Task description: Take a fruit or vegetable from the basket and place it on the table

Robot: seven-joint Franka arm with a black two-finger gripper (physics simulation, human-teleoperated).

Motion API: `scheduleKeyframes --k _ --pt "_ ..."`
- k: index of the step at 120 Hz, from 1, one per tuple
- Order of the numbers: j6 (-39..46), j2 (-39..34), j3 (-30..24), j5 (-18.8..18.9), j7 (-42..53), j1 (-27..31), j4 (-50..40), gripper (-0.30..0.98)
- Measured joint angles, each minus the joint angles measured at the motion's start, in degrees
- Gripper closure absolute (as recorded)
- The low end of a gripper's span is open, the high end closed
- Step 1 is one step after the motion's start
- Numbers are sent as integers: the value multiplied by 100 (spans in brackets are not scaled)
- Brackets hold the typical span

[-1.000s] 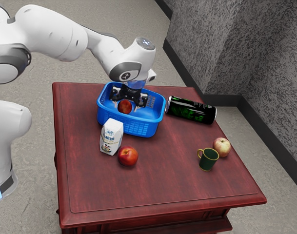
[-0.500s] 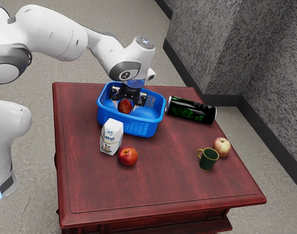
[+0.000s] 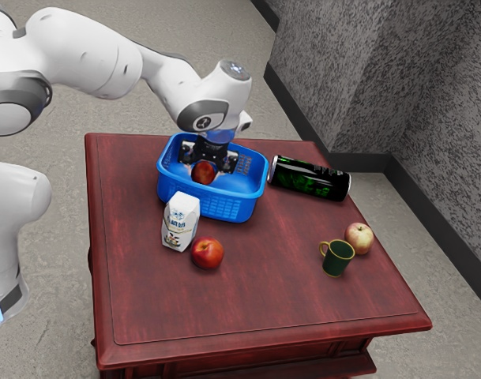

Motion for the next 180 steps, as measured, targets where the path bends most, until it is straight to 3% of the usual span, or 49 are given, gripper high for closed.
scheduleKeyframes --k 41,49,64,76,99,131,180 --pt "-35 -36 80 54 -7 -185 148 27" --pt "-109 -28 419 63 -9 -577 257 28" --pt "-304 -121 1560 167 -14 -1911 376 28" --pt "-643 -206 1869 301 -17 -2484 794 29" --pt "-1231 -223 2025 469 -19 -3578 1294 28" --pt "-1591 -203 2037 509 -20 -4611 1406 28" --pt "-1629 101 1622 372 -24 -4917 1485 28"
